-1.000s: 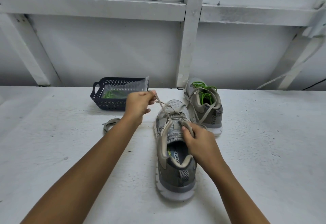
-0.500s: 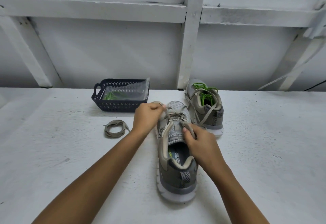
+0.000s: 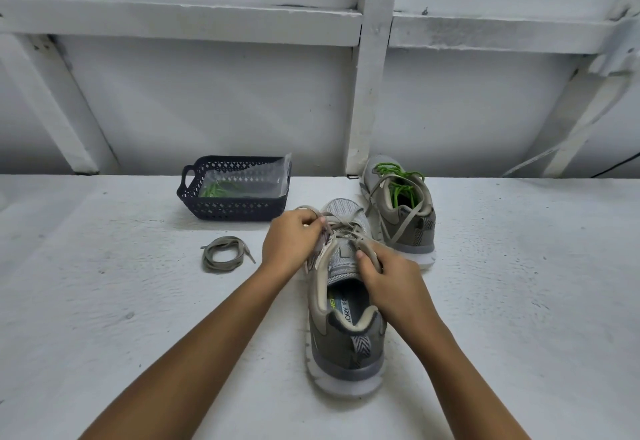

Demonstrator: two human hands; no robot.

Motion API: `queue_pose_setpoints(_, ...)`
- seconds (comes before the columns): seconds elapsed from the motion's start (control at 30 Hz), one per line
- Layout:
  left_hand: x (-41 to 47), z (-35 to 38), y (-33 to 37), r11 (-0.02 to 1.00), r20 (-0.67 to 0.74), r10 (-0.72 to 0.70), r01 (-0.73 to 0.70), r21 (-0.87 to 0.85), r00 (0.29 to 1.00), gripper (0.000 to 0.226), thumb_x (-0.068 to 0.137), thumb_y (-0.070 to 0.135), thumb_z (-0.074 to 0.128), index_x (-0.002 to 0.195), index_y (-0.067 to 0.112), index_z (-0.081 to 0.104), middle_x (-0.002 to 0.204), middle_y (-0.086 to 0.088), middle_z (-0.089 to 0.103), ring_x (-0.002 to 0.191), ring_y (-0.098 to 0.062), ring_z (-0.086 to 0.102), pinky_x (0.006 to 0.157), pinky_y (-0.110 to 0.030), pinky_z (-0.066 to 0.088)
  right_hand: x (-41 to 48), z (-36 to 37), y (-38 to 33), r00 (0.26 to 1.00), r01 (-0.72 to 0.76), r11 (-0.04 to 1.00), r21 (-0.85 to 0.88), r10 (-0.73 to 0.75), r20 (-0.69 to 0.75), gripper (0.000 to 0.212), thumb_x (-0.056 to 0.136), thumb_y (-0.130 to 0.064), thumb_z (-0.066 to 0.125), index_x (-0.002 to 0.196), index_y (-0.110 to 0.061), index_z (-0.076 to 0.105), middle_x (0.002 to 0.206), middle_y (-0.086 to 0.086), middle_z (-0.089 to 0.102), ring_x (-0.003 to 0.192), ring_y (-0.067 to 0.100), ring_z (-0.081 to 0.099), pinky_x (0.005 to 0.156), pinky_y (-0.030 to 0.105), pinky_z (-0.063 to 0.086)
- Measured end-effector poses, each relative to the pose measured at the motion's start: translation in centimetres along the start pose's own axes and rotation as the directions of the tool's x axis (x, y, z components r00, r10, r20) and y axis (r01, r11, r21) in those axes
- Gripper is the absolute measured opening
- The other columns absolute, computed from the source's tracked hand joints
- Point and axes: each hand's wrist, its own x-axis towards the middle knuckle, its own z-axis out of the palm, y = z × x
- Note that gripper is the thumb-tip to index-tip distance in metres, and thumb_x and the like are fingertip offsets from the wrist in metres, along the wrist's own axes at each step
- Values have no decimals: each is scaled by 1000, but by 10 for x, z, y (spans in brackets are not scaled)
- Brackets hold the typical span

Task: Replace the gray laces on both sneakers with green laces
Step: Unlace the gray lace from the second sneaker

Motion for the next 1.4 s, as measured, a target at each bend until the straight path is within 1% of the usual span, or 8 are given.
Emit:
queue_pose_setpoints(0.07, 6, -5, 0, 989, -55, -44, 35, -146, 998, 20, 88, 27, 63, 71, 19, 70, 68, 10, 64, 73, -17, 61, 67, -23, 46, -1, 0, -1, 1000, 1, 1000, 5, -1, -1, 27, 96, -30, 46, 109, -17, 66, 93, 3, 68, 85, 15, 57, 65, 24, 34)
queue_pose_setpoints(0.17, 12, -10, -3, 940, -98, -101, 62, -335, 990, 23, 87, 29, 63, 65, 23, 68, 68, 6, 66, 79, -25, 66, 80, -44, 56, -1, -1, -1, 1000, 9, 1000, 8, -9, -5, 26, 96, -29, 47, 111, -17, 65, 95, 4, 68, 86, 16, 57, 66, 25, 36)
queue_pose_setpoints(0.37, -1, -4, -1, 996, 139, -52, 62, -71, 989, 23, 87, 30, 64, 71, 15, 68, 59, 7, 58, 57, -7, 50, 58, -25, 37, 0, -1, -1, 1000, 21, 1000, -1, -21, -1, 27, 96, -29, 46, 111, -16, 65, 95, 4, 68, 87, 16, 58, 66, 25, 35)
queue_pose_setpoints(0.77, 2, -5, 6, 941, -199, -133, 61, -332, 971, 18, 90, 21, 60, 75, 14, 67, 64, 8, 59, 64, -7, 52, 64, -24, 39, 0, -2, 0, 999, 40, 999, -11, -40, 11, 29, 96, -30, 46, 115, -18, 64, 99, 6, 69, 92, 20, 60, 74, 28, 43)
queue_pose_setpoints(0.97, -5, 10, -1, 988, 56, -94, 101, -119, 994, 22, 87, 30, 65, 68, 18, 64, 61, 9, 59, 60, -5, 53, 57, -20, 39, 0, -1, 1, 999, 33, 999, 2, -33, 10, 28, 96, -31, 46, 113, -20, 64, 97, 6, 69, 89, 20, 60, 69, 27, 40)
queue_pose_setpoints(1.07, -3, 14, -8, 991, -12, -67, 65, -121, 998, 15, 84, 26, 66, 70, 22, 65, 74, 4, 67, 76, -18, 63, 71, -30, 47, -1, -2, 1, 999, 35, 999, 7, -35, 9, 28, 96, -31, 46, 113, -20, 65, 98, 5, 69, 90, 19, 59, 68, 26, 37)
queue_pose_setpoints(1.3, 13, -9, -1, 922, -310, -180, 50, -385, 933, 22, 91, 23, 60, 80, 5, 67, 69, -2, 62, 66, -15, 53, 67, -29, 43, 0, -1, 1, 1000, 28, 1000, 8, -28, 11, 29, 96, -32, 45, 114, -19, 64, 99, 4, 69, 88, 15, 59, 67, 24, 37)
queue_pose_setpoints(1.4, 10, -9, -1, 928, -228, -177, 85, -363, 957, 26, 91, 29, 60, 79, 8, 67, 60, 5, 55, 56, -8, 46, 57, -26, 38, 0, -2, 2, 1000, 28, 1000, 2, -28, 14, 30, 96, -32, 45, 116, -19, 63, 100, 3, 68, 88, 15, 59, 67, 24, 37)
